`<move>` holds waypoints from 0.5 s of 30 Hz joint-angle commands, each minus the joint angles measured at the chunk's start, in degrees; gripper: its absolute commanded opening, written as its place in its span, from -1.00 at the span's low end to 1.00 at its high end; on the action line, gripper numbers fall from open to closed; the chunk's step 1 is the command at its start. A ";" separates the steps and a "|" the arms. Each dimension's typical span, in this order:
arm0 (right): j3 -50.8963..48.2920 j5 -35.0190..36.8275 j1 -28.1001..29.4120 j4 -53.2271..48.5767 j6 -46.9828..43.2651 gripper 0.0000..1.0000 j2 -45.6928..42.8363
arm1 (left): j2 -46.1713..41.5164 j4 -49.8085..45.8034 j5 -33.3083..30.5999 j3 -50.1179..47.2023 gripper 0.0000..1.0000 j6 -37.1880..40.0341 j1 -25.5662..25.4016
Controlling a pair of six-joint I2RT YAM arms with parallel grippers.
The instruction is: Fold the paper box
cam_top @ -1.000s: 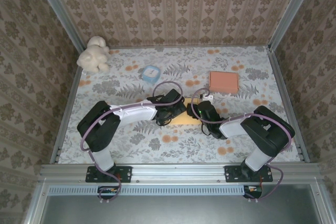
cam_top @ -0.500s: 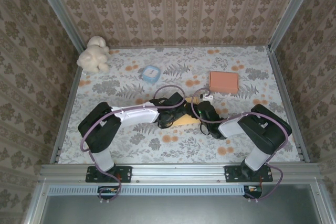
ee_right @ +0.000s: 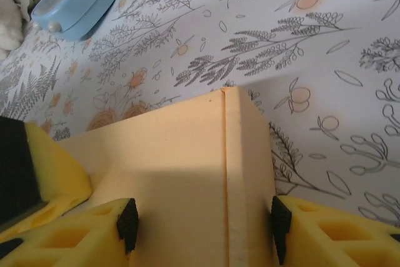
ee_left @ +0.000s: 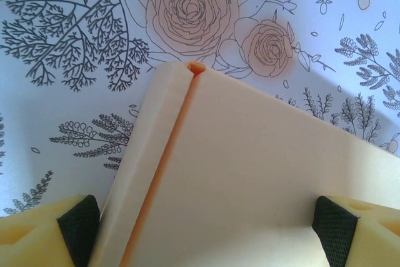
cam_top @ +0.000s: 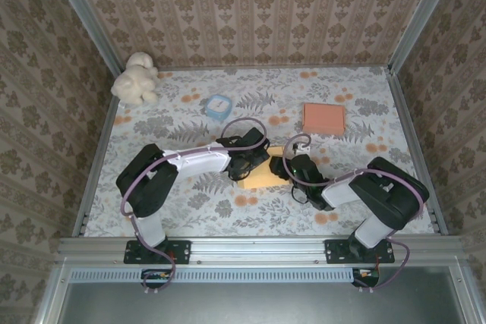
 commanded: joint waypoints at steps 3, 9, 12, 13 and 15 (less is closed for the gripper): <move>-1.40 -3.62 3.66 -3.30 2.09 0.20 -2.37 | 2.32 0.11 -1.88 4.26 0.82 5.34 2.04; -0.06 0.83 3.09 -12.98 -2.37 0.25 -8.37 | 5.88 1.87 -1.27 6.50 0.75 14.30 4.08; 1.42 3.89 2.50 -21.12 -5.92 0.30 -14.60 | 7.12 3.15 -1.35 7.47 0.74 18.92 4.02; 2.03 4.67 1.98 -23.97 -7.20 0.32 -16.53 | 7.14 4.54 -1.37 7.24 0.73 20.72 4.04; 3.21 5.31 0.44 -27.99 -9.53 0.34 -19.51 | 6.92 7.43 -1.81 6.49 0.72 24.07 4.01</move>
